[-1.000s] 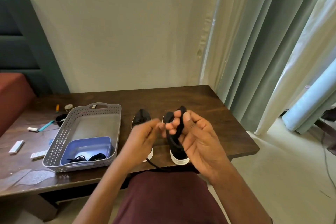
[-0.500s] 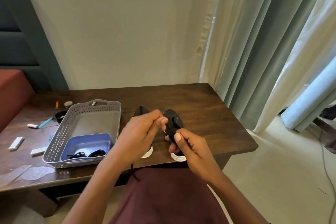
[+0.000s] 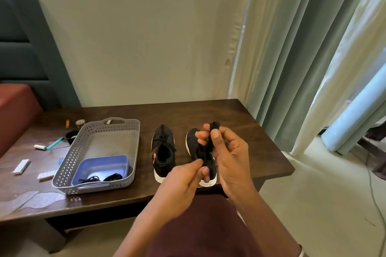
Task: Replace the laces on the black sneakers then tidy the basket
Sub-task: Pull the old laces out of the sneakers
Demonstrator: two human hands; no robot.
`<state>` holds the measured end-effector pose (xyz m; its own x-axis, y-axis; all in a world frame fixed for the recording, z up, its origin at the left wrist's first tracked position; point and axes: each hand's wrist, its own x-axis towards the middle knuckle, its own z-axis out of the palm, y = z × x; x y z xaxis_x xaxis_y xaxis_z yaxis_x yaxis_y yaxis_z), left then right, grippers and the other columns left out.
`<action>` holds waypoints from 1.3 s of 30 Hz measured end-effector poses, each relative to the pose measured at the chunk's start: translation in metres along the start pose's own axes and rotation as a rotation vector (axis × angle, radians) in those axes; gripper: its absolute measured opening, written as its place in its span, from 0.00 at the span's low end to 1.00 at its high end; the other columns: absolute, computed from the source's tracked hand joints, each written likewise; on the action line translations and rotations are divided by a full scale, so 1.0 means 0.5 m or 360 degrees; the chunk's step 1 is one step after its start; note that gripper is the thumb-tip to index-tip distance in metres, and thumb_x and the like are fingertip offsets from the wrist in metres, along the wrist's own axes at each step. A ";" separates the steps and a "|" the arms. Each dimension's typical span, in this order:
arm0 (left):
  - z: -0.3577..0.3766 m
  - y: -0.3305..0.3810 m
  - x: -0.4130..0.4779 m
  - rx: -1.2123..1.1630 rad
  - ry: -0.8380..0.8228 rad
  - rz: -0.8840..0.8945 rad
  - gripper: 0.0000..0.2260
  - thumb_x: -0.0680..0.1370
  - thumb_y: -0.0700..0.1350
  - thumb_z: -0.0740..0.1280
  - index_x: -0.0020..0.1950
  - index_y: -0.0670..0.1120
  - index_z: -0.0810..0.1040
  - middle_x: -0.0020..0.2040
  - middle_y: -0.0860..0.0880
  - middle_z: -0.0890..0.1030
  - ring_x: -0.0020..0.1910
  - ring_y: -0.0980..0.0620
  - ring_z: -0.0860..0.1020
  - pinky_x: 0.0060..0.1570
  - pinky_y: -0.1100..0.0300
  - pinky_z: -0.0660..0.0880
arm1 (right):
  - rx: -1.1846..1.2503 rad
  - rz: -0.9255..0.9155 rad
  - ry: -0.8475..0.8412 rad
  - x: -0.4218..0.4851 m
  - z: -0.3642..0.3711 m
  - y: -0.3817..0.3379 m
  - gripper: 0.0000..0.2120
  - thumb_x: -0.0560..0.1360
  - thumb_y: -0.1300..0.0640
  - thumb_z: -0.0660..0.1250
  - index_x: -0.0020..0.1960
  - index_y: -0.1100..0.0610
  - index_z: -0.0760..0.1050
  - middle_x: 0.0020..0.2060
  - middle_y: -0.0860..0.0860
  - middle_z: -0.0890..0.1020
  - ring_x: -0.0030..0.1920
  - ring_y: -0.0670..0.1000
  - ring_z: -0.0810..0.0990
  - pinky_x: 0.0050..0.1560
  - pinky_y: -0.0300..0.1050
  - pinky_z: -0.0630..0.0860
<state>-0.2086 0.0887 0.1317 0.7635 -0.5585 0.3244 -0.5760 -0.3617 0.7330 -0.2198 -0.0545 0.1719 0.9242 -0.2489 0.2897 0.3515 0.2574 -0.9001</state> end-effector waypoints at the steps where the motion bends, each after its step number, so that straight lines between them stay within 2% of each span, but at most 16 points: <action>1: -0.005 0.005 -0.007 0.0045 -0.0014 0.0021 0.17 0.83 0.62 0.51 0.45 0.55 0.72 0.41 0.56 0.79 0.40 0.53 0.79 0.42 0.48 0.76 | -0.0329 -0.0130 -0.0026 -0.005 -0.005 0.009 0.09 0.81 0.59 0.64 0.56 0.60 0.80 0.47 0.55 0.86 0.52 0.51 0.85 0.53 0.43 0.80; 4: -0.043 0.026 -0.016 0.0170 0.0016 0.0085 0.16 0.83 0.60 0.52 0.44 0.55 0.72 0.39 0.56 0.78 0.39 0.55 0.78 0.40 0.53 0.75 | -0.1046 -0.0457 -0.0344 -0.029 -0.020 0.030 0.08 0.83 0.57 0.62 0.48 0.57 0.78 0.40 0.45 0.83 0.42 0.45 0.83 0.41 0.42 0.78; 7: -0.093 0.039 -0.021 0.0256 0.0123 0.0082 0.15 0.83 0.59 0.53 0.41 0.55 0.71 0.38 0.57 0.78 0.38 0.56 0.77 0.39 0.54 0.74 | -0.1083 -0.0373 -0.0568 -0.069 -0.026 0.030 0.14 0.84 0.55 0.57 0.44 0.57 0.76 0.36 0.47 0.80 0.37 0.49 0.80 0.39 0.43 0.75; 10: -0.120 0.032 -0.032 0.0190 0.0210 0.0026 0.15 0.83 0.59 0.55 0.41 0.54 0.71 0.37 0.56 0.78 0.36 0.53 0.76 0.37 0.53 0.73 | -0.0803 -0.0054 -0.0652 -0.107 -0.025 0.013 0.17 0.84 0.50 0.56 0.43 0.57 0.76 0.34 0.54 0.79 0.37 0.51 0.79 0.44 0.48 0.76; 13: -0.094 0.022 -0.049 0.0010 0.0283 0.0010 0.14 0.83 0.56 0.56 0.41 0.52 0.72 0.35 0.54 0.77 0.34 0.55 0.74 0.36 0.56 0.71 | -0.0161 0.0230 -0.0697 -0.134 -0.007 -0.022 0.18 0.83 0.50 0.58 0.44 0.60 0.79 0.32 0.55 0.74 0.34 0.51 0.74 0.42 0.44 0.74; 17: -0.014 0.019 -0.085 -0.0220 0.0242 -0.0067 0.12 0.82 0.51 0.57 0.44 0.49 0.75 0.38 0.56 0.77 0.40 0.60 0.76 0.43 0.59 0.74 | 0.0501 0.0263 -0.0489 -0.133 0.015 -0.049 0.16 0.82 0.52 0.59 0.54 0.63 0.80 0.39 0.58 0.78 0.42 0.55 0.78 0.45 0.47 0.77; 19: 0.007 0.028 -0.104 -0.0131 0.0174 -0.0066 0.11 0.82 0.50 0.57 0.45 0.51 0.75 0.41 0.58 0.79 0.43 0.59 0.79 0.45 0.62 0.74 | 0.0344 0.0164 -0.0396 -0.120 0.016 -0.043 0.14 0.82 0.55 0.59 0.56 0.62 0.80 0.46 0.59 0.83 0.51 0.59 0.81 0.49 0.48 0.80; 21: 0.003 0.033 -0.111 -0.0001 0.0149 -0.0033 0.12 0.83 0.53 0.55 0.47 0.51 0.75 0.43 0.59 0.80 0.43 0.57 0.79 0.45 0.57 0.76 | -0.0122 0.0032 -0.0421 -0.110 0.014 -0.029 0.13 0.83 0.56 0.59 0.59 0.59 0.79 0.51 0.57 0.84 0.57 0.57 0.82 0.49 0.50 0.82; 23: -0.025 0.027 -0.111 0.0179 0.0200 -0.0012 0.13 0.83 0.58 0.53 0.49 0.54 0.73 0.43 0.58 0.80 0.42 0.58 0.79 0.42 0.52 0.77 | -0.0528 -0.0022 -0.0586 -0.109 0.016 -0.007 0.12 0.83 0.54 0.60 0.60 0.58 0.77 0.51 0.54 0.84 0.54 0.53 0.83 0.47 0.48 0.82; 25: -0.061 0.016 -0.111 0.0447 0.0222 -0.0015 0.14 0.81 0.60 0.52 0.49 0.55 0.73 0.43 0.59 0.80 0.42 0.58 0.79 0.40 0.51 0.76 | -0.0833 -0.0155 -0.0760 -0.110 0.019 0.011 0.09 0.83 0.52 0.61 0.56 0.56 0.77 0.47 0.49 0.83 0.48 0.50 0.83 0.45 0.43 0.80; 27: -0.098 0.008 -0.113 0.0591 0.0229 -0.0018 0.15 0.81 0.61 0.51 0.45 0.55 0.71 0.39 0.58 0.77 0.39 0.57 0.77 0.37 0.52 0.74 | -0.0930 -0.0182 -0.0900 -0.107 0.021 0.025 0.06 0.82 0.52 0.62 0.52 0.53 0.76 0.43 0.45 0.80 0.43 0.47 0.80 0.42 0.37 0.75; 31: -0.142 -0.014 -0.120 0.0519 0.0285 -0.0027 0.19 0.82 0.62 0.53 0.38 0.52 0.68 0.34 0.56 0.74 0.36 0.55 0.75 0.34 0.53 0.71 | -0.1086 -0.0041 -0.1124 -0.094 0.028 0.055 0.09 0.82 0.50 0.62 0.55 0.55 0.76 0.44 0.49 0.81 0.46 0.51 0.83 0.46 0.56 0.79; 33: -0.140 -0.031 -0.127 0.0508 0.0353 -0.0022 0.17 0.82 0.61 0.55 0.38 0.53 0.68 0.34 0.56 0.73 0.36 0.55 0.74 0.34 0.53 0.71 | -0.0990 0.0067 -0.1147 -0.087 0.039 0.069 0.10 0.83 0.53 0.61 0.53 0.59 0.76 0.41 0.51 0.82 0.46 0.51 0.84 0.50 0.59 0.79; 35: -0.132 -0.054 -0.137 0.0349 0.0492 -0.0101 0.14 0.82 0.60 0.59 0.41 0.53 0.71 0.36 0.57 0.75 0.36 0.55 0.76 0.34 0.58 0.71 | -0.0816 0.0217 -0.1195 -0.076 0.055 0.081 0.11 0.83 0.55 0.60 0.51 0.60 0.76 0.38 0.50 0.82 0.43 0.50 0.83 0.51 0.58 0.79; 37: -0.126 -0.078 -0.148 -0.0115 0.0585 -0.0274 0.11 0.81 0.57 0.63 0.49 0.51 0.74 0.39 0.54 0.79 0.37 0.54 0.80 0.37 0.63 0.73 | -0.0593 0.0412 -0.1230 -0.065 0.082 0.102 0.12 0.83 0.55 0.59 0.51 0.63 0.76 0.36 0.49 0.80 0.41 0.50 0.81 0.48 0.52 0.78; 39: -0.123 -0.096 -0.155 -0.0647 0.0590 -0.0350 0.11 0.82 0.53 0.62 0.57 0.46 0.76 0.40 0.50 0.80 0.37 0.51 0.80 0.39 0.59 0.76 | -0.0308 0.0613 -0.1179 -0.056 0.115 0.130 0.14 0.82 0.55 0.60 0.50 0.66 0.76 0.35 0.53 0.78 0.39 0.52 0.79 0.44 0.45 0.75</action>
<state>-0.2224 0.1953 0.1081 0.9455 -0.1782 0.2725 -0.2904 -0.0835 0.9532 -0.2144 0.0231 0.1239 0.8567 0.5150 0.0294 0.0235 0.0179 -0.9996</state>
